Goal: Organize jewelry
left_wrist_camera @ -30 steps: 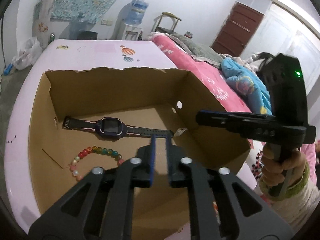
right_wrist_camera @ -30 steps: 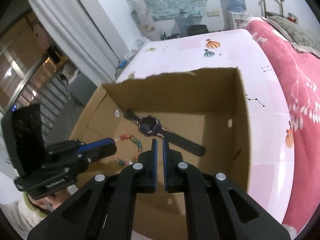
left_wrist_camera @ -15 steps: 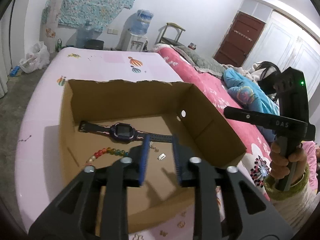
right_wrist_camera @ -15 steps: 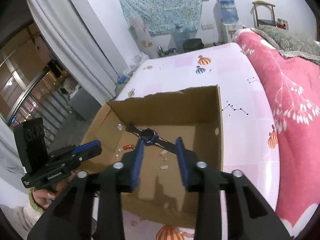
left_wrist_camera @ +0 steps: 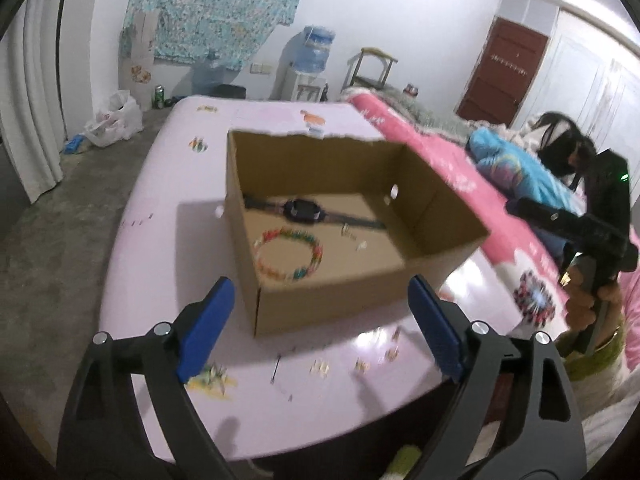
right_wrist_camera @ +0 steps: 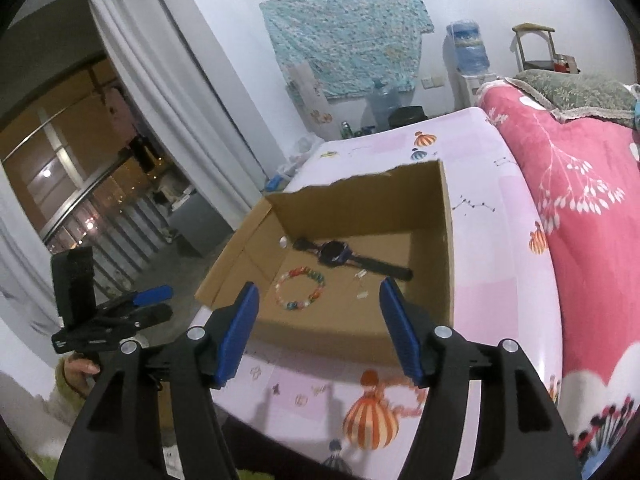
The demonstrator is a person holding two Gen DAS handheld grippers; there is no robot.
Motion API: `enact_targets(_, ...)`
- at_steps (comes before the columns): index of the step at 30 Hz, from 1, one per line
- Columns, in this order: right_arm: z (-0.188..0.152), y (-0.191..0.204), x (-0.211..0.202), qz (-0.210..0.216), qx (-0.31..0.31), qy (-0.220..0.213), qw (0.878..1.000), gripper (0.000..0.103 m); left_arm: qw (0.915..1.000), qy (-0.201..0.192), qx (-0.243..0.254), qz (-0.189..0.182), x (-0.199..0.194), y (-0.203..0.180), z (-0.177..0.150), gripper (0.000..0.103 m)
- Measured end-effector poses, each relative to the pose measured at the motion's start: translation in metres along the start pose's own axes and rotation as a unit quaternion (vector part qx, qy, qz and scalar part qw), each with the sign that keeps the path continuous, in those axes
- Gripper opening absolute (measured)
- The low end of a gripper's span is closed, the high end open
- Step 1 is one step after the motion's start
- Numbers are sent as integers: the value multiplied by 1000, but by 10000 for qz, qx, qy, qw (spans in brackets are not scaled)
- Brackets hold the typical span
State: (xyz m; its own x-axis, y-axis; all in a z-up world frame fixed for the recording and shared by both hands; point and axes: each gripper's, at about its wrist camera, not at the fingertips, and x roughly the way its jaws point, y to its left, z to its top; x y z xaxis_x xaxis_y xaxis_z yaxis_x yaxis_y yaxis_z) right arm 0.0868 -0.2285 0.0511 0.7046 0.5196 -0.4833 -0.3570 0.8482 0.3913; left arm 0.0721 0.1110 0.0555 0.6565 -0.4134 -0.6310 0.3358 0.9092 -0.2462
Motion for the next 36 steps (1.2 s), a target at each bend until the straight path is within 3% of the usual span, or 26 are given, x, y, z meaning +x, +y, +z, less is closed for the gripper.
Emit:
enact_targets(6,-38,6,2,85,127,187,9997,61,9994,317,-114,122,12,4,-35,85)
enact_targets(14,-93,10,44,134,478,997,9938,61,9978,640,109,154,34,-3,-71,85)
enact_targets(20,-113,17,66,19,477,1358,9896,61,9971,607,439,106,45,-19,-86,85)
enact_targets(24,-117,22,77,-151,367,1476,9883,61,9959,573,698,-23,55,-34,-90,77)
enact_targets(31,-118,29,90,-496,63,1513,9872,45,9899,639,1259,-87,71,-51,-96,59)
enact_targets(36,-117,27,97,-580,50,1573,9858,39,9848,833,1522,-48,88,-55,-97,46)
